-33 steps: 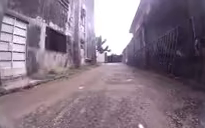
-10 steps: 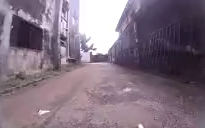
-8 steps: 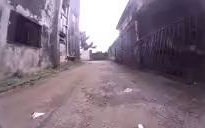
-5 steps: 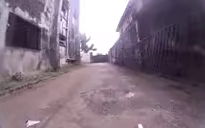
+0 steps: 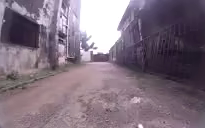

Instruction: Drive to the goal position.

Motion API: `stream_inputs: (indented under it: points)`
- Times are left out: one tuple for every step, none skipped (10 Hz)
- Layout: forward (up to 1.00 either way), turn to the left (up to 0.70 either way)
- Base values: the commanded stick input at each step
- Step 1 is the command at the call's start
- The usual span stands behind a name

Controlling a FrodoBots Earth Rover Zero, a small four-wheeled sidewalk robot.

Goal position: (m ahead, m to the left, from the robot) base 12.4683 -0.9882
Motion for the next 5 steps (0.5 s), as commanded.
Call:
stream_inputs:
  points:
    - [0.5,0.0]
    - [0.5,0.0]
    - [0.5,0.0]
    - [0.5,0.0]
    - [0.5,0.0]
